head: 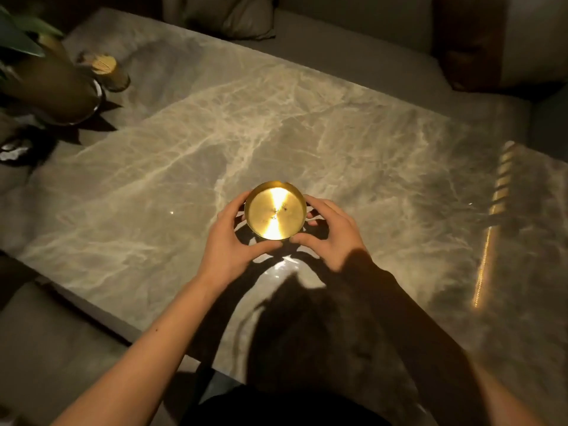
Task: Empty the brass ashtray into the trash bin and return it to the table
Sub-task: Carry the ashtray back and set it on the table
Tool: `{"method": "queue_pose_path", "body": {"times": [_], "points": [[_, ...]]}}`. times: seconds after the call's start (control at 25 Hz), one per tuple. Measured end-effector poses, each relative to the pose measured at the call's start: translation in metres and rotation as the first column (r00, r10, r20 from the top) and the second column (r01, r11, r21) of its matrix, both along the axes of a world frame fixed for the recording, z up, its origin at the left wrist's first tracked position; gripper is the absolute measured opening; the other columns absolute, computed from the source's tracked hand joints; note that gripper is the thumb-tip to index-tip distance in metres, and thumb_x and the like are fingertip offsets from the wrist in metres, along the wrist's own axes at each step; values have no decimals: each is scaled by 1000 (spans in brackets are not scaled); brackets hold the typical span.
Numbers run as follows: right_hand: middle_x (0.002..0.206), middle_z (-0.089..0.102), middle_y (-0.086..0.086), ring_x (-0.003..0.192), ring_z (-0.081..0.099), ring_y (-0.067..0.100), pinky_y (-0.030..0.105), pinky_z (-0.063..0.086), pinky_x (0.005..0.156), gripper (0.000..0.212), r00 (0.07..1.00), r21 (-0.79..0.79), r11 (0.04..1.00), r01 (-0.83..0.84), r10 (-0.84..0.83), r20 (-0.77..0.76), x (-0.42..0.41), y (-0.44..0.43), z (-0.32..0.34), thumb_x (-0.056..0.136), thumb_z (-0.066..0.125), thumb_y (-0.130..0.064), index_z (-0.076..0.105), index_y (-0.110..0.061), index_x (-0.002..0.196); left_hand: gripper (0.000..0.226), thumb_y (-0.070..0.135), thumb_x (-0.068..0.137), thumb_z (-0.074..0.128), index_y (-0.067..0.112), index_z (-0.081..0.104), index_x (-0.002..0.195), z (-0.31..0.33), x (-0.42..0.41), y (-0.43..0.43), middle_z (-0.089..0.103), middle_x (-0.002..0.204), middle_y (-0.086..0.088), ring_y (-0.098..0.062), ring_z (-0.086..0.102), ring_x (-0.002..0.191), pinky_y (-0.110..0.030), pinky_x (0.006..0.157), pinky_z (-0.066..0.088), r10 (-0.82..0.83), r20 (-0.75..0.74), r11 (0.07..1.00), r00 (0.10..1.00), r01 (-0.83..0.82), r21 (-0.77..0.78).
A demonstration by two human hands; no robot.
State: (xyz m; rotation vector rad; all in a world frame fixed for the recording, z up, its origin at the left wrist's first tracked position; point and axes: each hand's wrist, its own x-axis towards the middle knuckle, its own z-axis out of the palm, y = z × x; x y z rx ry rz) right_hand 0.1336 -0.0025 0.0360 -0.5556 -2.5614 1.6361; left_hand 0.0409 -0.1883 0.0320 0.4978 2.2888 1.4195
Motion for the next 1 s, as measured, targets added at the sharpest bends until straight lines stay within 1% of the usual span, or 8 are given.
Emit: {"method": "queue_pose_path", "body": {"times": [0.16,0.28,0.36,0.48,0.6,0.72,0.88,1.0], "points": [[119,56,-7,96,56,3,1,42,87,74,998,65,996,-64,63,19,-97,-91,-4,70,85,-28,52,-18,135,99,40,53,92,33,43,139,-1,-93,-96,51,140,4,-10,51,124,-28,104,44,0,-6,999,1000,0,-32],[124,58,2,105,58,12,18,47,96,76,989,56,988,-146,146,2,-158,-161,-2,70,83,-30,50,-15,137,100,40,53,92,30,43,140,7,-143,-171,50,141,4,-2,51,122,-19,101,45,68,3,997,998,-68,-31],[122,56,-5,104,57,4,8,42,92,74,982,41,981,-188,189,-16,-189,-202,-1,73,81,-32,49,-18,138,96,30,56,92,28,44,139,4,-164,-214,51,137,5,13,52,114,-4,89,43,121,31,992,992,-122,15],[123,55,-8,99,56,0,3,39,88,74,967,58,966,-254,255,-18,-228,-252,-7,73,81,-34,49,-18,138,93,23,59,92,31,44,138,-6,-188,-269,52,136,5,16,51,111,0,86,41,179,34,983,983,-180,28],[123,55,-7,101,59,9,11,42,89,75,953,54,951,-303,304,-1,-256,-289,-17,72,82,-34,49,-19,138,92,24,58,92,26,45,137,-17,-208,-310,49,131,19,10,52,117,-8,94,45,203,-7,979,979,-203,26],[119,54,-7,98,57,6,3,40,85,74,943,50,942,-331,332,2,-280,-320,-24,73,81,-32,48,-20,138,93,22,57,93,22,45,137,-27,-226,-341,42,128,25,-6,55,119,-18,99,48,236,-60,972,970,-235,24],[117,54,0,96,52,5,-4,34,84,73,929,59,927,-371,370,23,-313,-351,-37,73,82,-27,49,-15,137,97,27,54,94,20,46,138,-45,-251,-372,47,132,9,-16,53,127,-37,108,47,300,-1,953,954,-300,42],[120,55,3,104,52,10,2,34,87,74,910,63,909,-412,408,75,-339,-370,-45,73,81,-27,48,-14,138,101,33,50,93,13,47,138,-58,-266,-388,48,138,-3,-18,53,129,-43,108,47,372,58,926,927,-374,45]]}}
